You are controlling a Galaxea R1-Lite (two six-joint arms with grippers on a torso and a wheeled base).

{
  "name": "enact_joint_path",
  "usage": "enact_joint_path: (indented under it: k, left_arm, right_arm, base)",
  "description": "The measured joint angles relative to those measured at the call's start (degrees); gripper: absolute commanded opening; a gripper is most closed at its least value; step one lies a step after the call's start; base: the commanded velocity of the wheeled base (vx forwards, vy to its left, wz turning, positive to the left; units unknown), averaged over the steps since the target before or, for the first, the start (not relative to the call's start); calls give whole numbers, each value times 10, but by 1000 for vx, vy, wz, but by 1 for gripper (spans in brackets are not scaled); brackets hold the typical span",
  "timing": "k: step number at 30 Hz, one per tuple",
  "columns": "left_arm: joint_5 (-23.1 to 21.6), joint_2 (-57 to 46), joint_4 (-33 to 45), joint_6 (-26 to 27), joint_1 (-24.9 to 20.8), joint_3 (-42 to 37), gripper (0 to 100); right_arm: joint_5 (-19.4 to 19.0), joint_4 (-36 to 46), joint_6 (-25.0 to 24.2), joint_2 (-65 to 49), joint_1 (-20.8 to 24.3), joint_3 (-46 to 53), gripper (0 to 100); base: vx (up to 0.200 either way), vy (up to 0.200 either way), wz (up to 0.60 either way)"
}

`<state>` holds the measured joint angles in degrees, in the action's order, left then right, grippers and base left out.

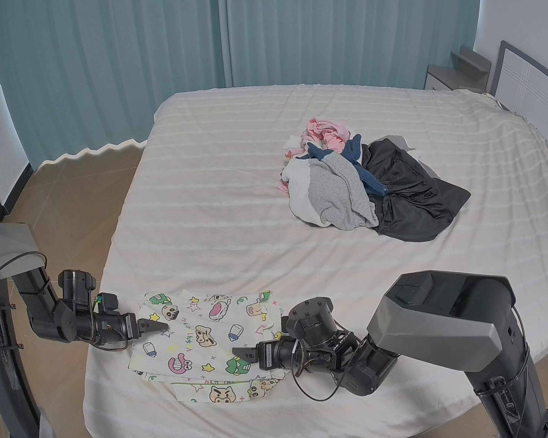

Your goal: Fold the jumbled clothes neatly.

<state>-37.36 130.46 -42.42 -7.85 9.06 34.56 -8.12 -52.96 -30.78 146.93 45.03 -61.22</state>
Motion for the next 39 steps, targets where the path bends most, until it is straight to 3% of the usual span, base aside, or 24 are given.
enact_joint_path:
  k: [1, 25, 33, 39]
  left_arm:
    - [0, 0, 0, 0, 0, 0, 0]
    - [0, -30, 1, -6, -10, -32, 0]
    - [5, -87, 2, -76, -34, -44, 0]
    - [29, -131, 3, -98, -71, -52, 0]
  right_arm:
    - [3, 0, 0, 1, 0, -2, 0]
    - [30, -31, -2, -29, 1, 24, 0]
    - [27, -32, -3, -77, 0, 61, 0]
    - [27, -39, -7, -111, -2, 93, 0]
  base:
    - [0, 0, 0]
    - [0, 0, 0]
    - [0, 0, 0]
    - [0, 0, 0]
